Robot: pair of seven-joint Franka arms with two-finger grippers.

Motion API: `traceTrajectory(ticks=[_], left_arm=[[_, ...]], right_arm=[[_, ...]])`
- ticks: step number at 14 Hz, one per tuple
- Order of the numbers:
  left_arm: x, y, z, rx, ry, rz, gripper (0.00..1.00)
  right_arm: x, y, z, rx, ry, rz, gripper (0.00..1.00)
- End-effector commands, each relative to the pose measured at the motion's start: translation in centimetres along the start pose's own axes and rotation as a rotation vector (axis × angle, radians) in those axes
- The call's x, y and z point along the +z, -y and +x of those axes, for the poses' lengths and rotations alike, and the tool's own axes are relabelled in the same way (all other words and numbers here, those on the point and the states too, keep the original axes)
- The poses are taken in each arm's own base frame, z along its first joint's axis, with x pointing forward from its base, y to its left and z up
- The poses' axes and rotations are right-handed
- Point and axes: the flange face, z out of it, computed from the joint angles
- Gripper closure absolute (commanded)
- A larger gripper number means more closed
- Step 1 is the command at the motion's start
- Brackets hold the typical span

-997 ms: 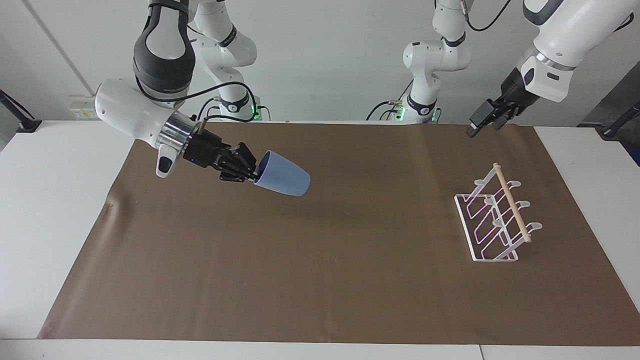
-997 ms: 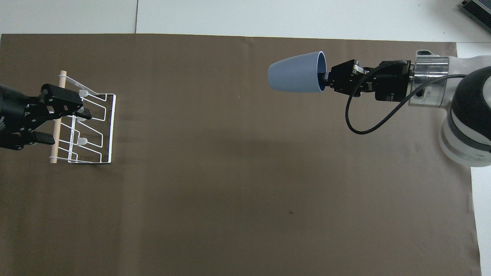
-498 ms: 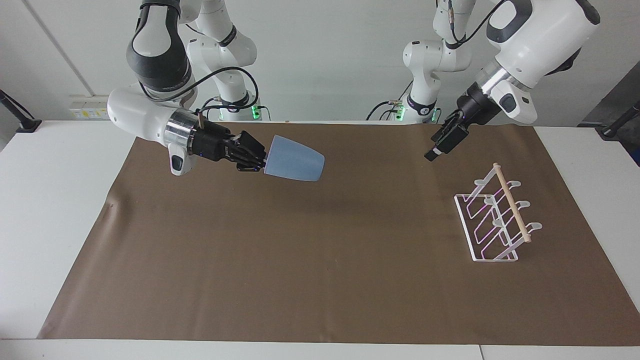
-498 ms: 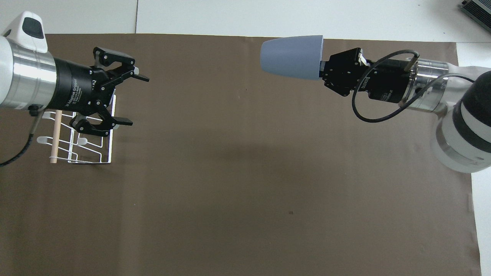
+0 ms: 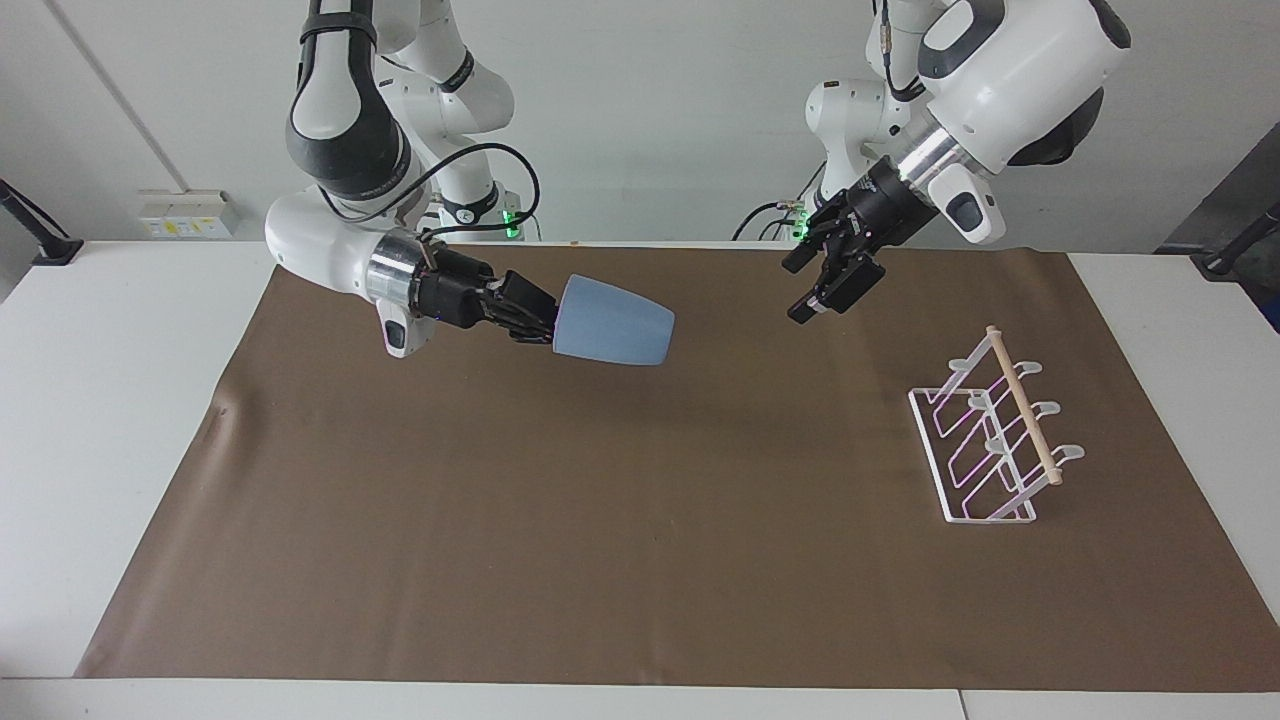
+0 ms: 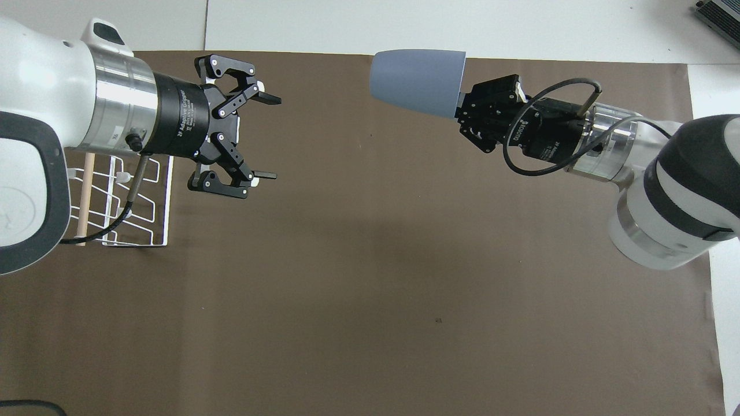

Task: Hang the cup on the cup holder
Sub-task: 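Carry the cup toward center while the left gripper reaches toward it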

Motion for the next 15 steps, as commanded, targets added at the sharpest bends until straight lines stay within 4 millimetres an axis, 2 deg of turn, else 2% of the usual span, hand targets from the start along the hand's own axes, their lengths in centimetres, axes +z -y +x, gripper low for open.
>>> traceTrajectory(ticks=[1,3,6,8,15], left_arm=[[2.1,-3.0,-1.1,-0.128,0.05,0.006,0.0],[3.0,-4.4,-1.7,-0.192,0.075,0.001,0.0],[3.7,-4.3,-2.9,-0.213,0.093,-0.003,0.0],[4.9,-3.4,-4.9,-0.205,0.094,0.018,0.0],[4.7,-3.6,-5.6,-0.22,0.114,-0.02,0.0]], right_arm=[[0.6,0.2,-1.4,0.042,-0.003,0.016,1.0],[1.6,0.2,-2.1,0.026,0.017,0.009,1.0],[1.9,0.1,-2.3,0.001,0.027,-0.005,1.0],[2.1,-0.1,-2.5,-0.027,0.038,-0.031,1.0],[2.1,-0.2,-2.5,-0.034,0.04,-0.041,1.0]])
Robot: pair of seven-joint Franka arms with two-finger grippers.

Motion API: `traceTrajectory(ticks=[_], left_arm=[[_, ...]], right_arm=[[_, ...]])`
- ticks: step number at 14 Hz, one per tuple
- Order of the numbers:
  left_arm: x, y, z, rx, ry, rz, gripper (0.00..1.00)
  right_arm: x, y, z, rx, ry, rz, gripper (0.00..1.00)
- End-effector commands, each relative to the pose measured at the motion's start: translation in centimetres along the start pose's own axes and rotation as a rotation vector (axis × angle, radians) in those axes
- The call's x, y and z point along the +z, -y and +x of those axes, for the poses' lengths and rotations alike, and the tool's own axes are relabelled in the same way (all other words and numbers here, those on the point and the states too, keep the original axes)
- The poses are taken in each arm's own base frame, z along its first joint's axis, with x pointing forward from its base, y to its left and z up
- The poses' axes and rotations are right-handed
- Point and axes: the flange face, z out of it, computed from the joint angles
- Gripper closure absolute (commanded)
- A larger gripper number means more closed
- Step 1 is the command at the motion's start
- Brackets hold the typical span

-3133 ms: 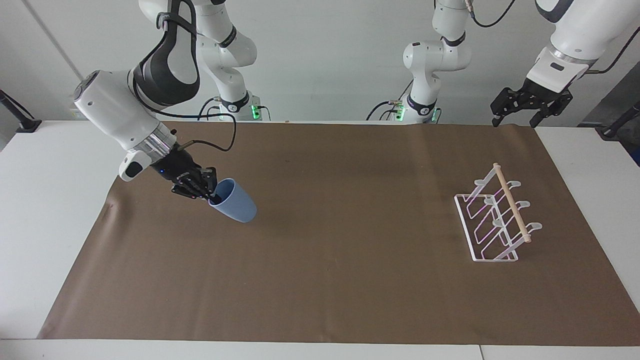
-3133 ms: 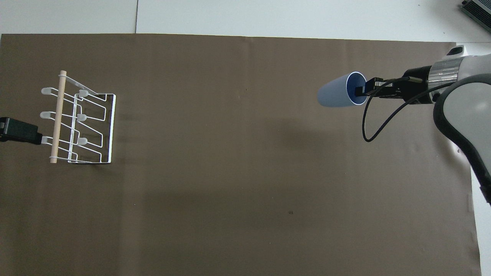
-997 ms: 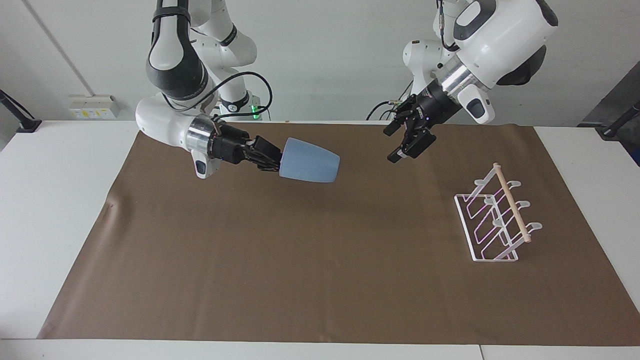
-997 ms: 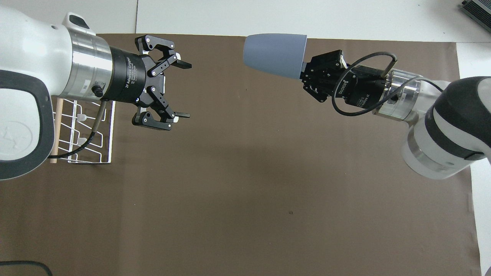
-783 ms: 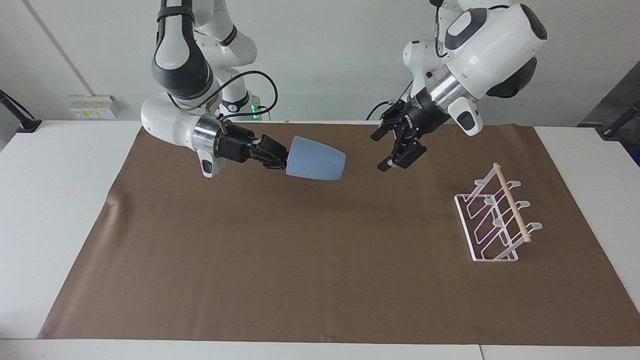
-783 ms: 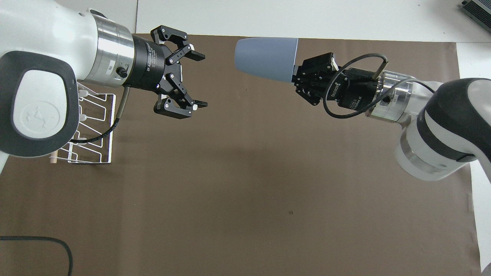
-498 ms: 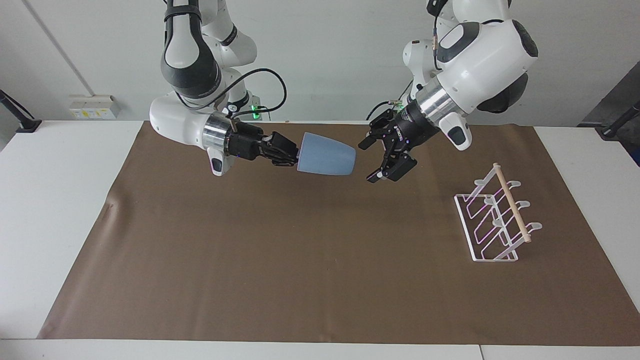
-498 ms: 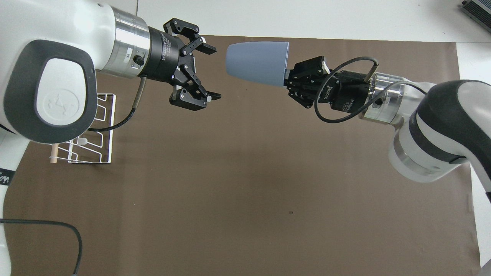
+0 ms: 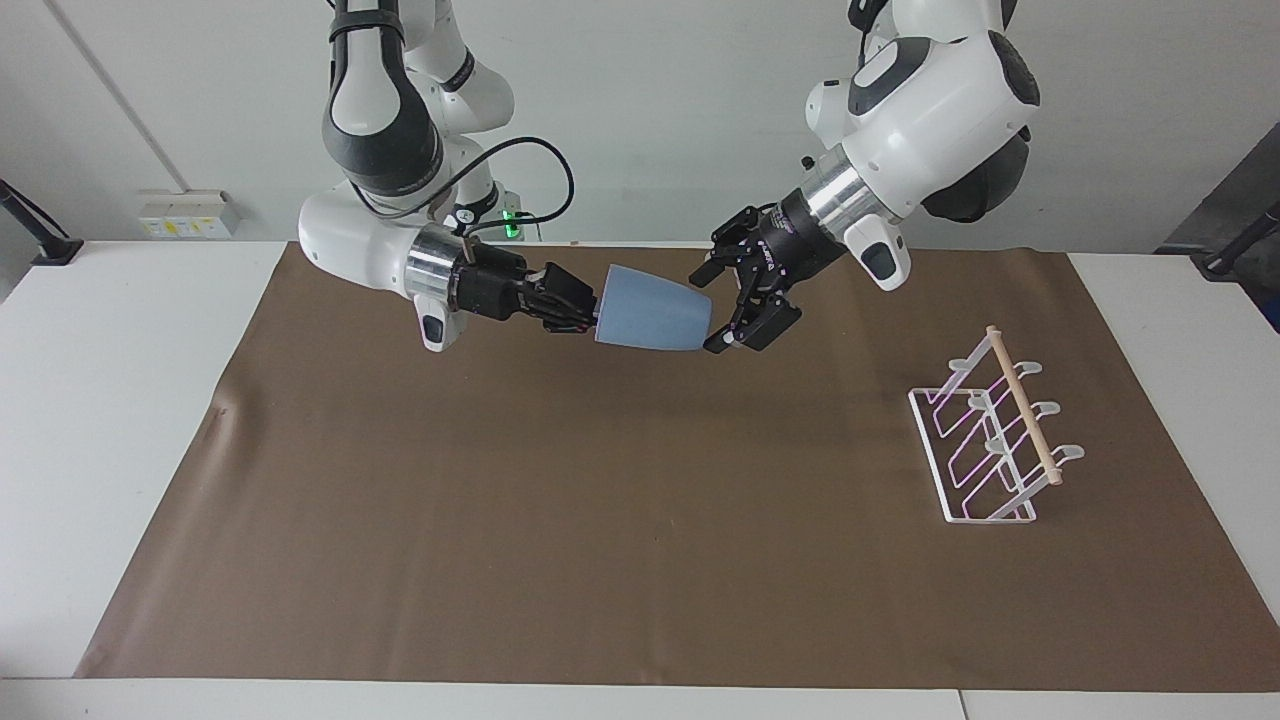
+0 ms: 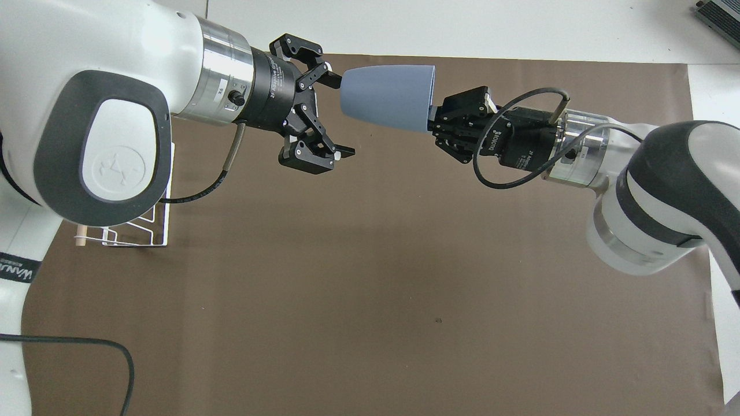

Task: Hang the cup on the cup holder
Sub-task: 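Carry the cup toward center while the left gripper reaches toward it, then close the left gripper on the cup base held by the right gripper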

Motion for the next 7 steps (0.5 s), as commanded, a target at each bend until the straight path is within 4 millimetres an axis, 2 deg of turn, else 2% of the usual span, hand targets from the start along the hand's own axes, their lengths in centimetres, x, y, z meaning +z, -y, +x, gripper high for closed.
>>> traceTrajectory(ticks=[1,4,7], left_arm=[[-0.1,-0.2,-1.2,-0.015,0.033,-0.034,0.0],[0.0,-0.3,-1.5,-0.021,0.043,-0.055,0.0],[1.1,0.9,-3.3,-0.007,0.047,-0.064,0.0]], right_arm=[[-0.3,-0.1,-0.8,-0.025,-0.005,-0.017,1.0],[-0.3,-0.1,-0.8,-0.029,-0.004,-0.025,1.0],[-0.3,-0.1,-0.8,-0.031,-0.003,-0.029,1.0]])
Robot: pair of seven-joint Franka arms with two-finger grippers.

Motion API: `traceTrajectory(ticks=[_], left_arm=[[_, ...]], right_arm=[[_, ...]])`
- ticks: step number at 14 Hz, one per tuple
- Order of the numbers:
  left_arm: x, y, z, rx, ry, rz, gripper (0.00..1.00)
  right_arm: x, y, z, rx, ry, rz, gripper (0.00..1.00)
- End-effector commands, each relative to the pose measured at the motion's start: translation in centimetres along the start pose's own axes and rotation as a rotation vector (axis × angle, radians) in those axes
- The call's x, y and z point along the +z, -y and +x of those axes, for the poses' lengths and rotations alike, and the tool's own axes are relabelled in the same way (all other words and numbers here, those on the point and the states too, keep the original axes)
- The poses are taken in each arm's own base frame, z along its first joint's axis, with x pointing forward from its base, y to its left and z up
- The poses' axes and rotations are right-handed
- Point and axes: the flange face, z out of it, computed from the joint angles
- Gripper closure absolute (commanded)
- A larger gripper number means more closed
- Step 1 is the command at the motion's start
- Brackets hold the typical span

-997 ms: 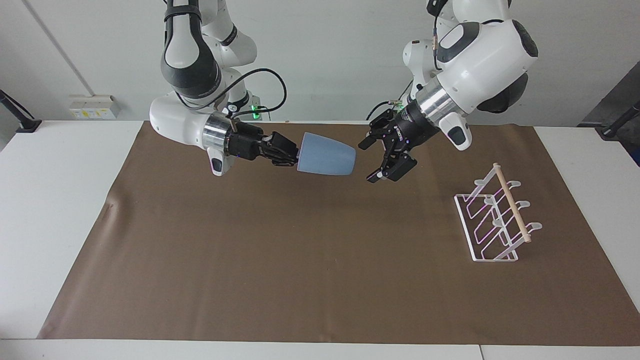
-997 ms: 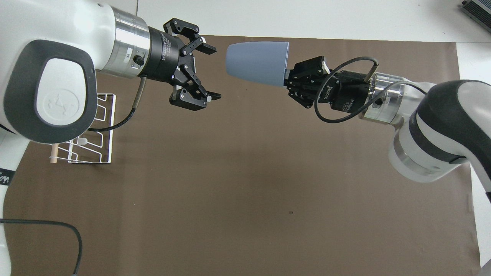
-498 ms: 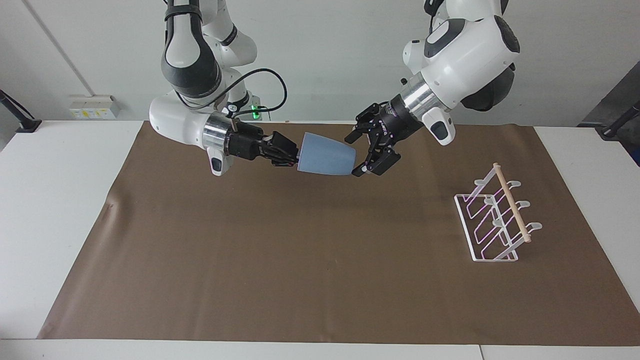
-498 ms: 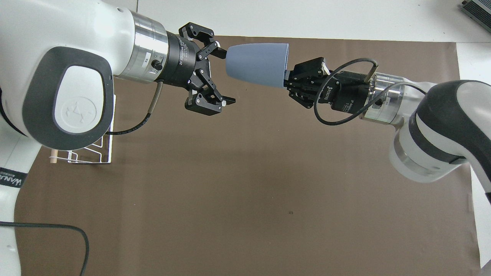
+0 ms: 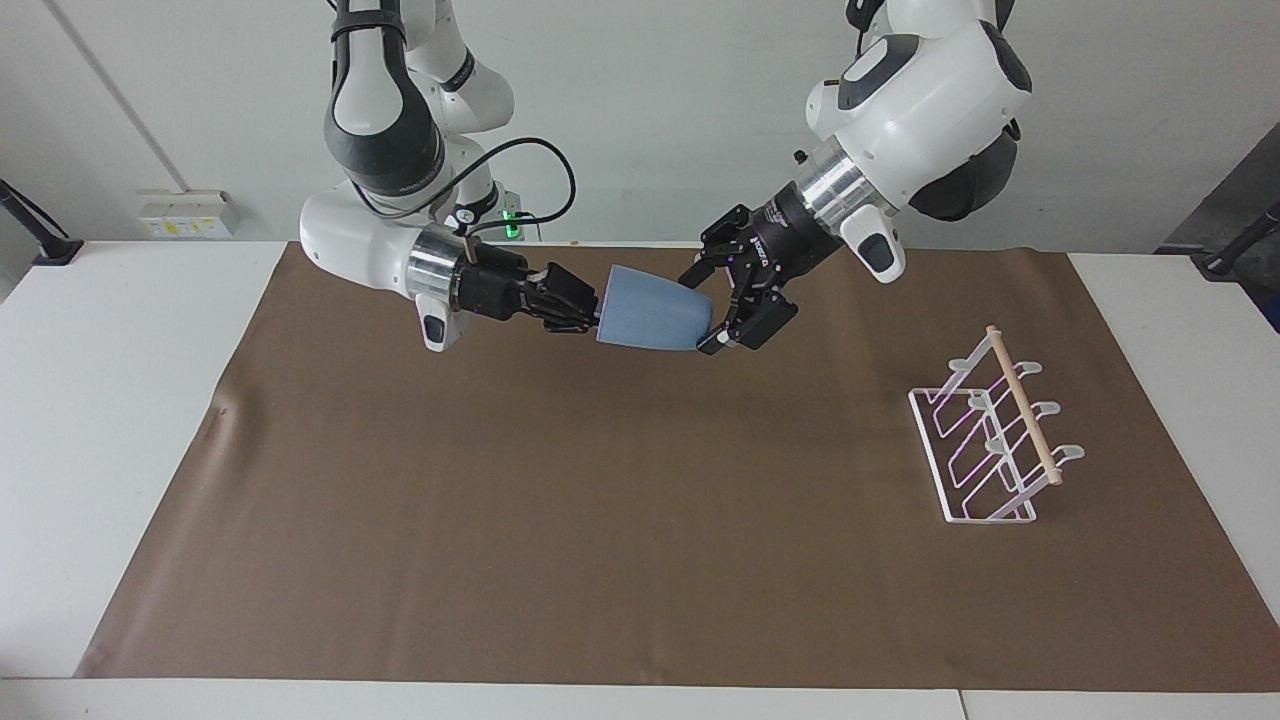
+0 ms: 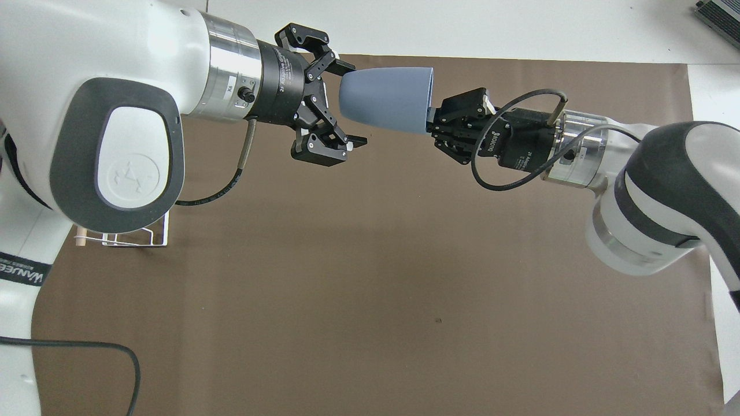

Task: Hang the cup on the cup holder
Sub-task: 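Close the left gripper on the cup base held by the right gripper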

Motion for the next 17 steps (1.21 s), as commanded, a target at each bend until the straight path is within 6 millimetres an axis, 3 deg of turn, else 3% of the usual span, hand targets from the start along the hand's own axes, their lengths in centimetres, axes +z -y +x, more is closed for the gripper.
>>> traceTrajectory(ticks=[1,5,10,17], left_arm=[[0.6,0.6,-1.6,-0.003,0.014,-0.014,0.0],[0.6,0.6,-1.7,0.001,0.015,-0.038,0.0],[2.8,1.8,-2.4,0.021,0.004,-0.051,0.0],[2.5,1.4,-1.6,0.03,-0.036,-0.063,0.0]], right_arm=[[-0.4,0.0,-0.7,-0.026,-0.007,-0.018,1.0],[-0.4,0.0,-0.7,-0.026,-0.011,-0.02,1.0],[-0.4,0.0,-0.7,-0.026,-0.011,-0.02,1.0],[-0.4,0.0,-0.6,-0.025,-0.013,-0.02,1.0]])
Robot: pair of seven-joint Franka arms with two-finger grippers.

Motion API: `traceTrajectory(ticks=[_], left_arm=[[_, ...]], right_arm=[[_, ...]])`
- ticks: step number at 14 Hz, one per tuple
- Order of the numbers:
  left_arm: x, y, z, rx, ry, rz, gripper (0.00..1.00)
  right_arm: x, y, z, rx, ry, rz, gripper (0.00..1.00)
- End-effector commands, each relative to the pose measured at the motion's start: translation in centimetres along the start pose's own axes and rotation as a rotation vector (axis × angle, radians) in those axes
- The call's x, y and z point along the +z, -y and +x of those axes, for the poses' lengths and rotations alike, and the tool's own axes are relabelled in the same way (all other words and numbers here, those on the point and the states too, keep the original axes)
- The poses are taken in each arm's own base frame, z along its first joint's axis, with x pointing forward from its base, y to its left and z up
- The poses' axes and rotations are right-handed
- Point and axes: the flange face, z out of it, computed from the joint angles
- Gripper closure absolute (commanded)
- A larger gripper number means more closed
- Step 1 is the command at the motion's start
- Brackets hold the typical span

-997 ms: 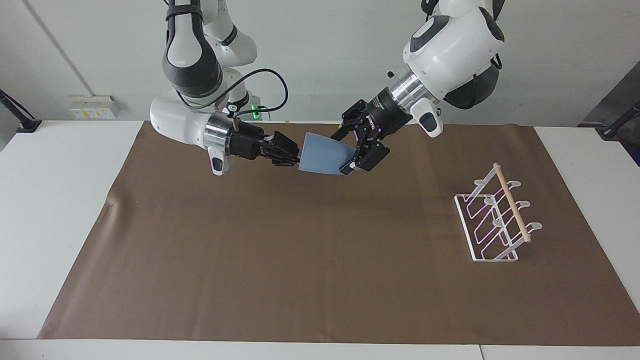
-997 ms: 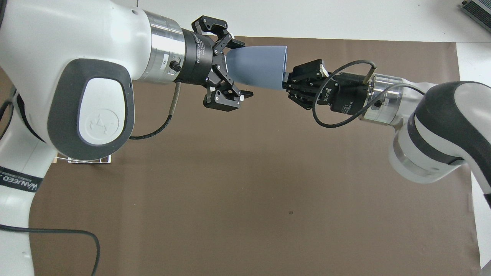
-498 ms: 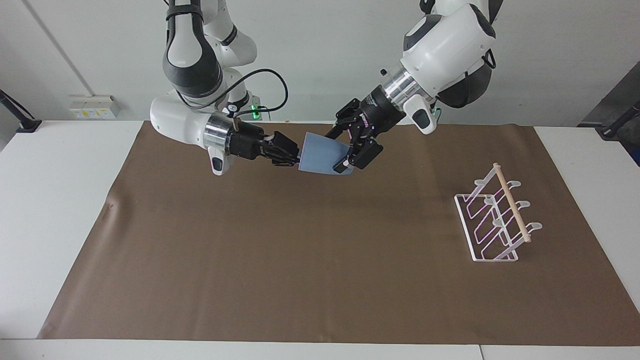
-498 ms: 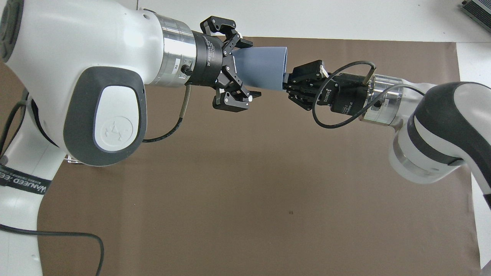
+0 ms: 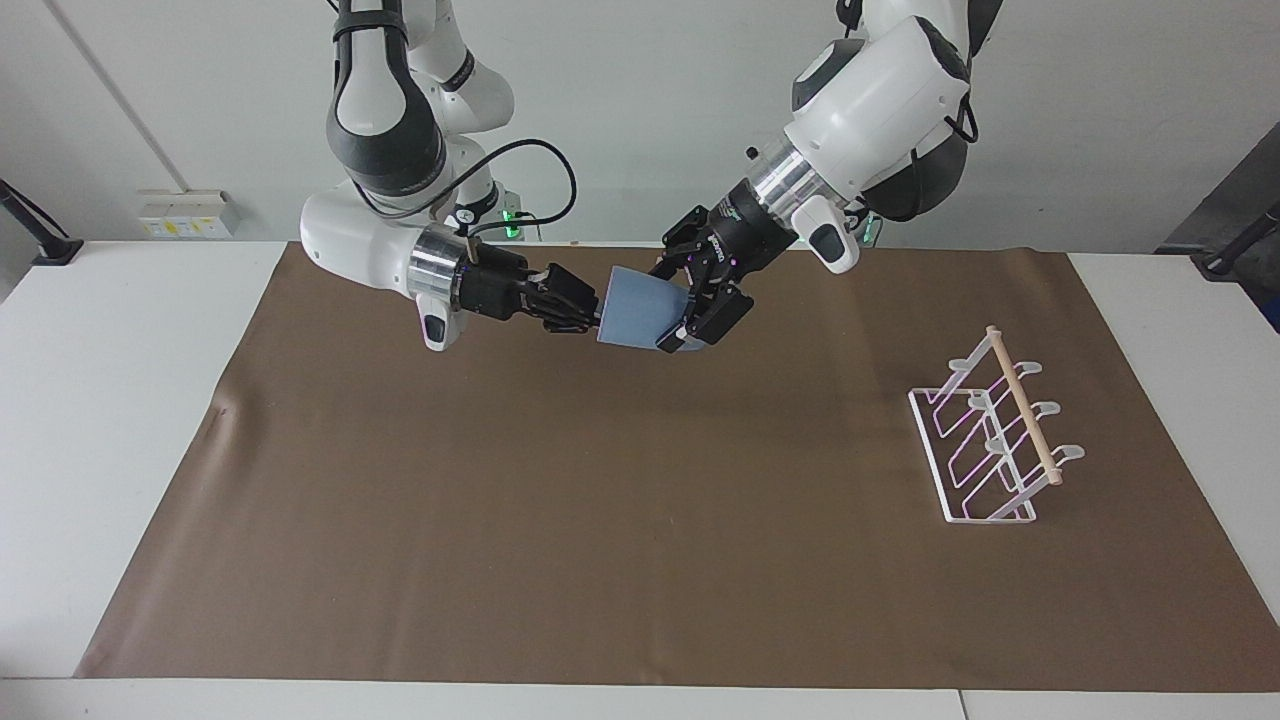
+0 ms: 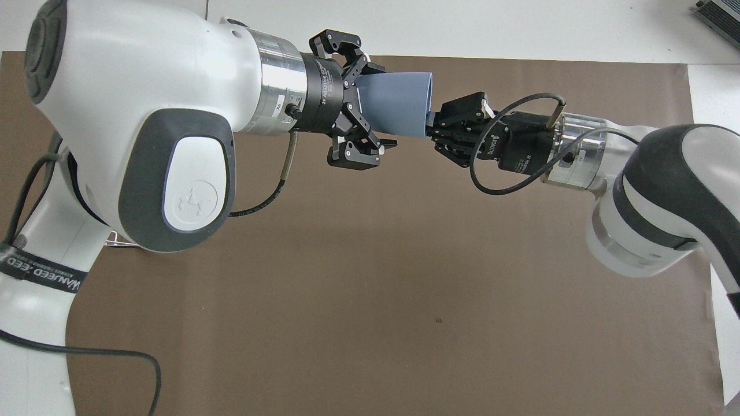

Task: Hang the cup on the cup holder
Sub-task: 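Close the left gripper on the cup base held by the right gripper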

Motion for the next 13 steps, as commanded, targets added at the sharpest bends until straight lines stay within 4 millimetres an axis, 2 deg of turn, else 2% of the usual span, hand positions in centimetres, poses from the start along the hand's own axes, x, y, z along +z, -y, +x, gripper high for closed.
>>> traceTrajectory(ticks=[1,3,4,5,6,13], left_arm=[[0.1,0.3,0.2,-0.003,-0.038,-0.01,0.0],[0.1,0.2,0.2,-0.013,-0.04,-0.014,0.0],[0.0,0.1,0.3,-0.024,-0.041,-0.016,0.22],[-0.3,-0.1,0.4,-0.033,-0.041,-0.021,0.87],[-0.4,-0.1,0.4,-0.015,-0.051,-0.031,1.0],[-1.0,-0.1,0.4,-0.006,-0.068,-0.047,1.0]], right_arm=[[-0.4,0.2,-0.5,-0.021,-0.015,-0.005,1.0],[-0.4,0.2,-0.5,-0.021,-0.016,-0.006,1.0],[-0.4,0.2,-0.5,-0.021,-0.016,-0.006,1.0],[-0.4,0.2,-0.5,-0.021,-0.016,-0.006,1.0],[-0.4,0.2,-0.5,-0.021,-0.016,-0.006,1.0],[-0.4,0.2,-0.5,-0.012,-0.016,-0.006,1.0]])
